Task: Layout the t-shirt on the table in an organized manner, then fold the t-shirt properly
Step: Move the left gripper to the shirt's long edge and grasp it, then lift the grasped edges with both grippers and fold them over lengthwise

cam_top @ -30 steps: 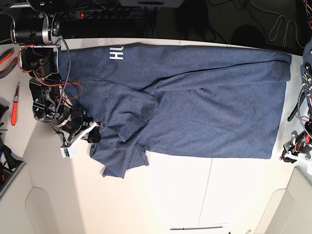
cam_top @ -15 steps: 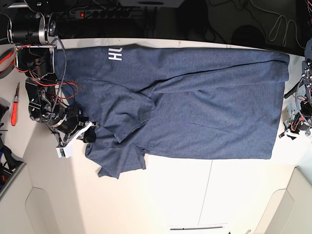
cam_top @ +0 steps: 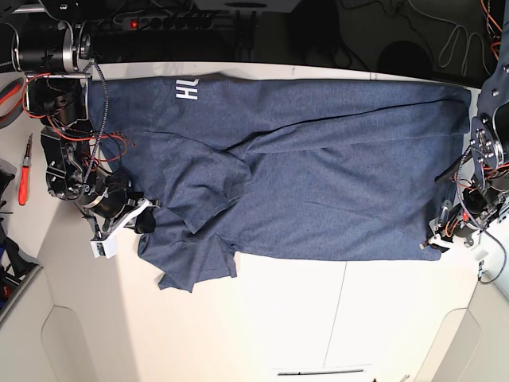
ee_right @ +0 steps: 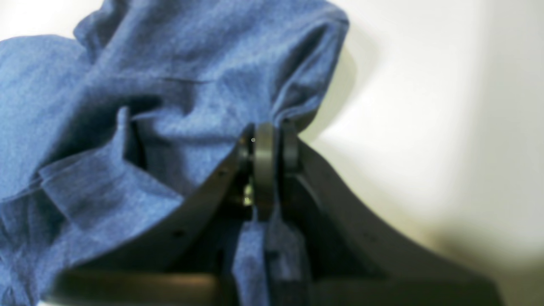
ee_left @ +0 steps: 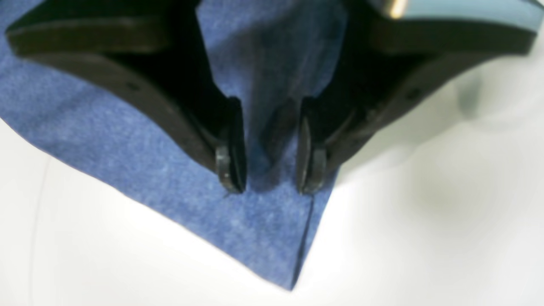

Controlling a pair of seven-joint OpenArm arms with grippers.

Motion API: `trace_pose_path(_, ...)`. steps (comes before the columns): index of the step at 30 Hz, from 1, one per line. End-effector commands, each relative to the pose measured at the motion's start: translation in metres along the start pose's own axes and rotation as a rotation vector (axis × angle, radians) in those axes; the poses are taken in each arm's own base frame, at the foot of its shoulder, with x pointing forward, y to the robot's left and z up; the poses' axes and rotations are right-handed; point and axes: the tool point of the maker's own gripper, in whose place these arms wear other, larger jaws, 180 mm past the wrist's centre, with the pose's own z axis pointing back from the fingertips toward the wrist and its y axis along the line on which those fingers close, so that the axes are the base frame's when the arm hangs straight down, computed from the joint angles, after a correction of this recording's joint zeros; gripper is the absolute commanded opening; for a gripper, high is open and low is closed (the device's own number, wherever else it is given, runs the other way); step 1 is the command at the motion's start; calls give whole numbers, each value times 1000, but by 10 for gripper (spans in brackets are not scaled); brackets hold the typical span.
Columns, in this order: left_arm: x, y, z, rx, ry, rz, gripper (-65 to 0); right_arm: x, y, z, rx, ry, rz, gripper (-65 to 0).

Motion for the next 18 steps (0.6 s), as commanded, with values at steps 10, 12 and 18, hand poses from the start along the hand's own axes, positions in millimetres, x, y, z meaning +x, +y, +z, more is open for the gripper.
trace_pose_path(10, 68, 16, 15, 19, -172, -47, -418, 6, -7, 2, -24, 11, 21, -650)
trace_pose_path(12, 77, 26, 20, 36, -188, -54, -418, 6, -7, 2, -24, 10, 21, -650)
trace_pose_path(18, 58, 59, 26, 123, -155, -67, -418, 6, -7, 2, -24, 10, 21, -650)
